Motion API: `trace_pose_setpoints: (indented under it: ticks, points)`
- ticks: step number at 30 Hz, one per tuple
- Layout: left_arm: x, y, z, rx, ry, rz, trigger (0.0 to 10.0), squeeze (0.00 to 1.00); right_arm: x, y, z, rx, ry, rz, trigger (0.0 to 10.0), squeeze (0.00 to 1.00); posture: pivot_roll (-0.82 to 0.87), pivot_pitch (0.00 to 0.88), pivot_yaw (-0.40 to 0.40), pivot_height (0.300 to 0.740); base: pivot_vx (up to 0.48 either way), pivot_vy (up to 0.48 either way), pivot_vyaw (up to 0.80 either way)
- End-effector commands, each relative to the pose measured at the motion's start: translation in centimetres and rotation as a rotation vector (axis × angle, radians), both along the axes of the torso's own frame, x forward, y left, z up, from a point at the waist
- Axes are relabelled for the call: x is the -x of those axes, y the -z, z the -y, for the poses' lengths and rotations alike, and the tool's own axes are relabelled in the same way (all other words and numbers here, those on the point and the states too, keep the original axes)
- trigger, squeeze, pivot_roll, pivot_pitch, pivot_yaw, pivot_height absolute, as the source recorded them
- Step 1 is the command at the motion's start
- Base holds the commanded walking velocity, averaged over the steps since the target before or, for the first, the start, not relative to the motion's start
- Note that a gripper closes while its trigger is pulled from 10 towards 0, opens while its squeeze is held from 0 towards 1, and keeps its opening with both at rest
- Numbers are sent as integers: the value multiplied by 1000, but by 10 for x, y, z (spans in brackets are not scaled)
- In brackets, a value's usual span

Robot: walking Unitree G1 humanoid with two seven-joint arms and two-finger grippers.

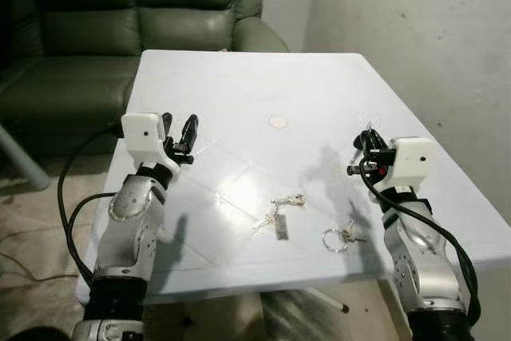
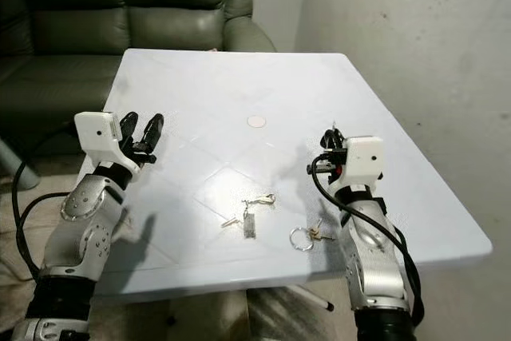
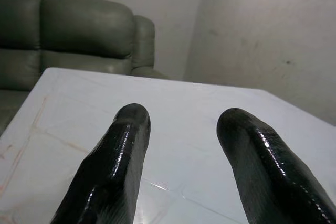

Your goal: Hang keys on a hook

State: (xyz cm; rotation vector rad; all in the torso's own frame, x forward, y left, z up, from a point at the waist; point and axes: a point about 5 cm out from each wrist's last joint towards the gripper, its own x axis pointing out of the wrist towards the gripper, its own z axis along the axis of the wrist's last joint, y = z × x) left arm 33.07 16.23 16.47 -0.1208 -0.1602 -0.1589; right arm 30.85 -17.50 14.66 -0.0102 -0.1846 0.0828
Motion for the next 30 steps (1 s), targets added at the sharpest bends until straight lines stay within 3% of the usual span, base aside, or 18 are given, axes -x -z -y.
trace_pose_setpoints:
  ticks: [1,18,25,30]
  points:
    - [-3,-1,0,-24,-18,-2,10000,0,-1,-2,1,14,2,7,10000,0,-80,0,-46,740,0,0,-688]
    - [-9,0,-6,-17,-56,-14,10000,0,-2,-2,-3,22,-9,8,10000,0,-85,0,-48,740,0,0,-689]
    - [-8,-1,-4,-67,-29,5,10000,0,-1,-1,-3,22,-12,5,10000,0,-87,0,-47,740,0,0,-690]
    - [-9,1,-5,-60,-42,5,10000,0,0,0,-4,23,-13,2,10000,0,-88,0,-47,740,0,-480,-688]
